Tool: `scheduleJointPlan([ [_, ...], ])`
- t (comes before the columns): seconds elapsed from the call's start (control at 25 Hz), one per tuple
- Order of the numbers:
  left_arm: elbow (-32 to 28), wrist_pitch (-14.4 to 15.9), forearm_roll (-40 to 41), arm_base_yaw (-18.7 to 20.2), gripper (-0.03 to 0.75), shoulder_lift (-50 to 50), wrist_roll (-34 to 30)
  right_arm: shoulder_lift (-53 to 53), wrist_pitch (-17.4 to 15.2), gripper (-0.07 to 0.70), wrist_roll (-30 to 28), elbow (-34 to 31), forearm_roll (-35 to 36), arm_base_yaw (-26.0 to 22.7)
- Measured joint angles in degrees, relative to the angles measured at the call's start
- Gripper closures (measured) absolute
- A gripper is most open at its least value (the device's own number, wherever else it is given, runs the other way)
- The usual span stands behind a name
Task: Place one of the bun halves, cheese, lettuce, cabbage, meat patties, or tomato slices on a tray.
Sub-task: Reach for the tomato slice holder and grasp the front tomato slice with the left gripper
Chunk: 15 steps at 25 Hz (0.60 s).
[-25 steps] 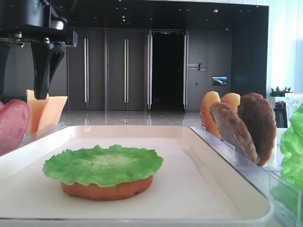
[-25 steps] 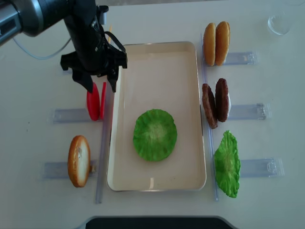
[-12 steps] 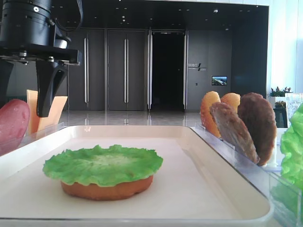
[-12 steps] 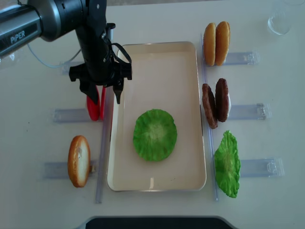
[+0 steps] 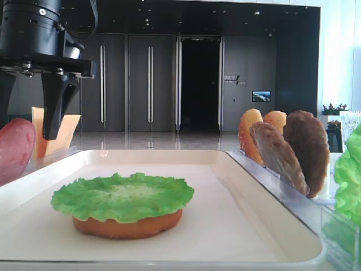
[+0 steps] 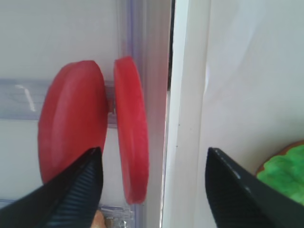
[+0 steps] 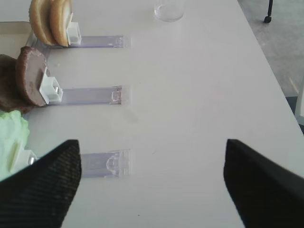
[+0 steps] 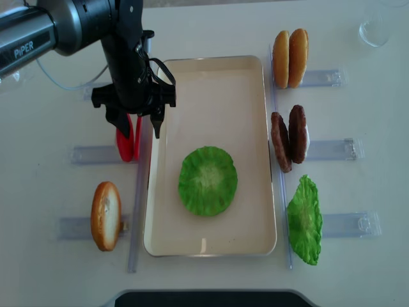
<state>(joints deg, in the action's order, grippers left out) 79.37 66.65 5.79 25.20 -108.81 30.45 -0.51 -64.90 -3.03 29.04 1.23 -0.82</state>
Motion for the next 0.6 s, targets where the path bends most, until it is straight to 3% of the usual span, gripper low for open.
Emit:
scheduleJointPlan([
  [0.6,0.0,-0.5,1.3,0.0,0.201,0.0,0.0,0.0,0.0,0.051,0.0,0.0,0.0,0.0],
])
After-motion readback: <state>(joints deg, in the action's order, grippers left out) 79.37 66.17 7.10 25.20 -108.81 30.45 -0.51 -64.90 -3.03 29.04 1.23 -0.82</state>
